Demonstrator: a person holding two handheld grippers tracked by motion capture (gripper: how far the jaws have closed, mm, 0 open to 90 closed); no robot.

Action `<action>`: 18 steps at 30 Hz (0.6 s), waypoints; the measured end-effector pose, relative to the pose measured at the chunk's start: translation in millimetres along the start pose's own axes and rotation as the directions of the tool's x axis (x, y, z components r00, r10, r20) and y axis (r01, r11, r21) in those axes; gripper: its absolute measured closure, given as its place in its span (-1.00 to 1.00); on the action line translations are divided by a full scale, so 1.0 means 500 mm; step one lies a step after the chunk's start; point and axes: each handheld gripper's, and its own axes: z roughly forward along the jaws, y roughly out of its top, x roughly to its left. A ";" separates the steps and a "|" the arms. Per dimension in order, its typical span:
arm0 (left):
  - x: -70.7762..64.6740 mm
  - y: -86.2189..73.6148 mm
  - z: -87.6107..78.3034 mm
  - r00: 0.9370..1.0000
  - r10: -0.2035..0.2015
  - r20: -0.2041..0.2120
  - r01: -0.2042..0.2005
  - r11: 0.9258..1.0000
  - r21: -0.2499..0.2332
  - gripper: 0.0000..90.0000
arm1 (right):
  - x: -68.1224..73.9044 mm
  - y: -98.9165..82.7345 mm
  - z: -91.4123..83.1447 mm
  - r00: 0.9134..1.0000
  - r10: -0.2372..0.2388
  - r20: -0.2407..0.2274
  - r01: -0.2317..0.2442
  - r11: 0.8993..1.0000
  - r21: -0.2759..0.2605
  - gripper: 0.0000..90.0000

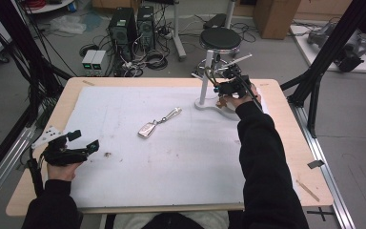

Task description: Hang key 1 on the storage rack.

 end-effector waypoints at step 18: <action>0.002 -0.001 0.000 1.000 -0.001 0.008 0.001 1.000 0.013 -0.94 | -0.018 -0.026 -0.003 0.989 0.095 -0.111 -0.096 0.995 -0.011 -0.73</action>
